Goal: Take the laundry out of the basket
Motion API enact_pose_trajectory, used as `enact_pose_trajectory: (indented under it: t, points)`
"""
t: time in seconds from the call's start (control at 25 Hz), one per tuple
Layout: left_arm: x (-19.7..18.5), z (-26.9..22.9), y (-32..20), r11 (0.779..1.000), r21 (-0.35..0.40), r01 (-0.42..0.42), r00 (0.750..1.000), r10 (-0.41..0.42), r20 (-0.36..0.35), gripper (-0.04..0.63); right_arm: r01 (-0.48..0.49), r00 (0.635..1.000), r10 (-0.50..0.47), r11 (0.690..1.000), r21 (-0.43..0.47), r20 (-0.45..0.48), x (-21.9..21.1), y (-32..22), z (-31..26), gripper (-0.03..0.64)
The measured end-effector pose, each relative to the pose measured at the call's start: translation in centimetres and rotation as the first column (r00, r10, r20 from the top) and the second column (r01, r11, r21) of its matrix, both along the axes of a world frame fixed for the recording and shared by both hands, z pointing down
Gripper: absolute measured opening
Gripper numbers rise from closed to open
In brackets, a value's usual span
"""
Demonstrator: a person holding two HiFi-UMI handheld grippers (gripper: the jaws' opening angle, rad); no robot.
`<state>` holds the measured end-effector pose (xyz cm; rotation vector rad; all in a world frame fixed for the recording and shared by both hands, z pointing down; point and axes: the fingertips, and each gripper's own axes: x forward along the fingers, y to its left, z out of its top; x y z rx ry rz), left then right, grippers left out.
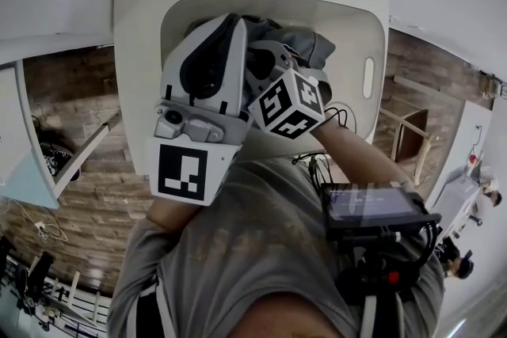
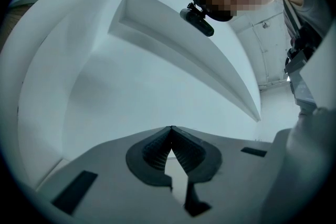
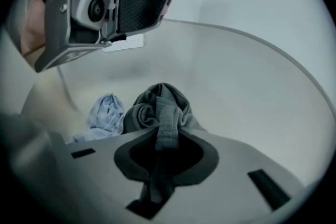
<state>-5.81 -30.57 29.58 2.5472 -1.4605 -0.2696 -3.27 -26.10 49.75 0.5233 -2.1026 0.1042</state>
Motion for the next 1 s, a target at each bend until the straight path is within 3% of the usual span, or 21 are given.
enact_pose_trajectory:
  t: [0.28, 0.56, 1.0]
  points:
    - [0.0, -0.1, 0.2, 1.000, 0.010, 0.016, 0.999, -0.016, 0.040, 0.008, -0.085, 0.986, 0.079, 0.996, 0.035, 0.150, -0.2, -1.7, -3.1, 0.051]
    - [0.3, -2.0, 1.2, 0.998, 0.055, 0.020, 0.996, -0.025, 0.086, 0.008, -0.207, 0.918, 0.169, 0.976, 0.070, 0.359, 0.7, -3.8, -7.5, 0.049]
    - [0.5, -2.0, 1.9, 0.998, 0.059, 0.034, 0.994, -0.040, 0.103, 0.008, -0.184, 0.928, 0.151, 0.980, 0.068, 0.339, 1.5, -3.6, -6.7, 0.058]
